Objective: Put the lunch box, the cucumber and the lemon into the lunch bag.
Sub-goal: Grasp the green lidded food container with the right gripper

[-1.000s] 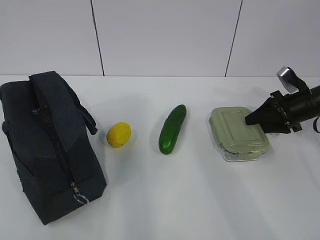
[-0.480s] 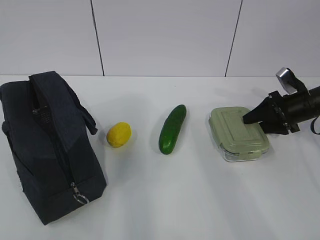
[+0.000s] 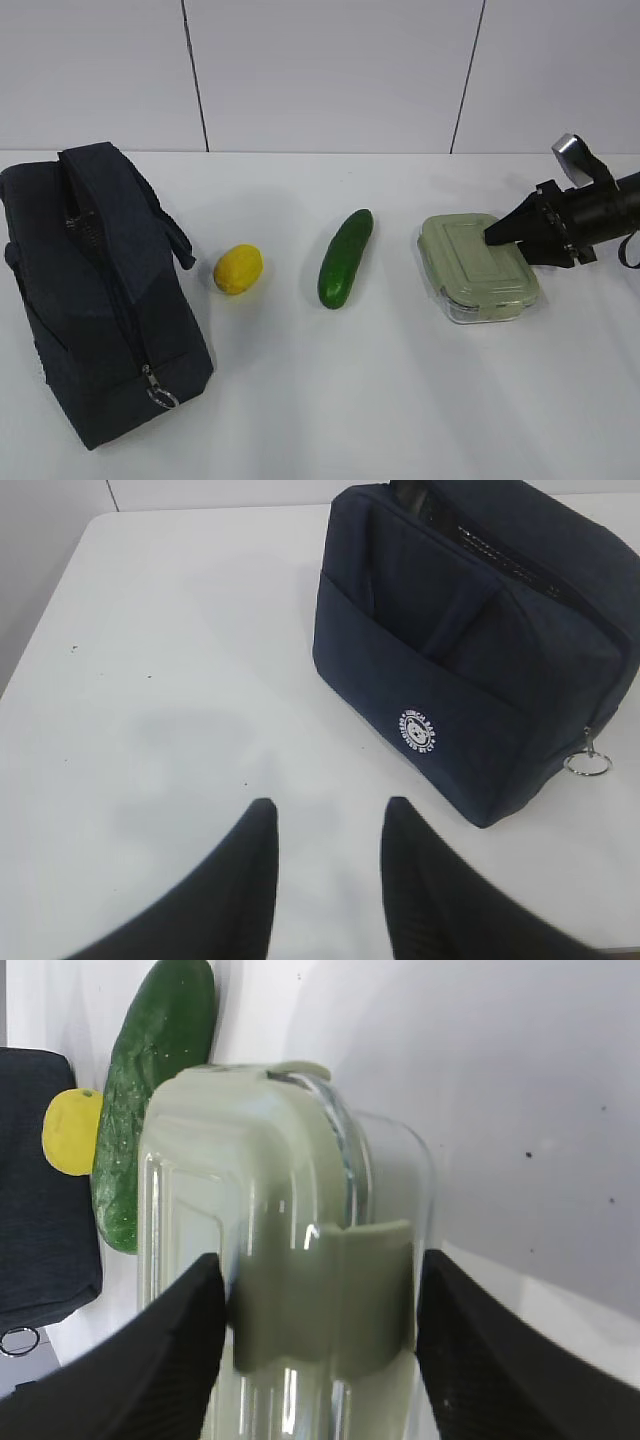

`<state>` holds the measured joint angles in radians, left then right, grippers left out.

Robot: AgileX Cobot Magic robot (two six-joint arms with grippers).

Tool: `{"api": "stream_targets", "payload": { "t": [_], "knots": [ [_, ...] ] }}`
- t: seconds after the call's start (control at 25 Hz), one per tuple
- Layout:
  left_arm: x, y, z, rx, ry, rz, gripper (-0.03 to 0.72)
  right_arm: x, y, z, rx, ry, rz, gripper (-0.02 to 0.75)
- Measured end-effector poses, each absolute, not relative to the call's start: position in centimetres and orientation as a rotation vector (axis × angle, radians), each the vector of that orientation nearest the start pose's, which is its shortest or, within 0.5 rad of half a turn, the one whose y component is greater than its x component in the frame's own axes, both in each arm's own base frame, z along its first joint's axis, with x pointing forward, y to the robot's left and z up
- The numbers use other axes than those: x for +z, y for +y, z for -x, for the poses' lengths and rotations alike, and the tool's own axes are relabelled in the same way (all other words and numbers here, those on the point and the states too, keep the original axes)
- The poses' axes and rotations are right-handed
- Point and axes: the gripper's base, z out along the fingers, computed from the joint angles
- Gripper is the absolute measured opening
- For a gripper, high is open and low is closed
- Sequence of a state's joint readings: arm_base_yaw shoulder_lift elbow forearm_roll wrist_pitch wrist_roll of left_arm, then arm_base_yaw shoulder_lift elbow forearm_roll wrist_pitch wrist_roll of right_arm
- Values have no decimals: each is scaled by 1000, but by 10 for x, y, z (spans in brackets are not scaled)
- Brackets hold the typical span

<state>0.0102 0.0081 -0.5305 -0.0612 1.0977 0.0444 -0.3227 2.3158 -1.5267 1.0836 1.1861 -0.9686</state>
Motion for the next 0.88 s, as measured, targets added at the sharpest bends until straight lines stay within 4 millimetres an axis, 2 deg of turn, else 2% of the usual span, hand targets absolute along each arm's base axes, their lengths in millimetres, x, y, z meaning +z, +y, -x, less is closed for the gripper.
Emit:
{"api": "stream_targets", "payload": {
  "t": [0.52,0.88],
  "knots": [
    [283,-5,9,-40,2057,-40,239,108,-64,-429,1250,2519,24,511],
    [283,-5,9,-40,2057,-40,239,108,-55,-431,1258,2518,44,516]
  ]
}}
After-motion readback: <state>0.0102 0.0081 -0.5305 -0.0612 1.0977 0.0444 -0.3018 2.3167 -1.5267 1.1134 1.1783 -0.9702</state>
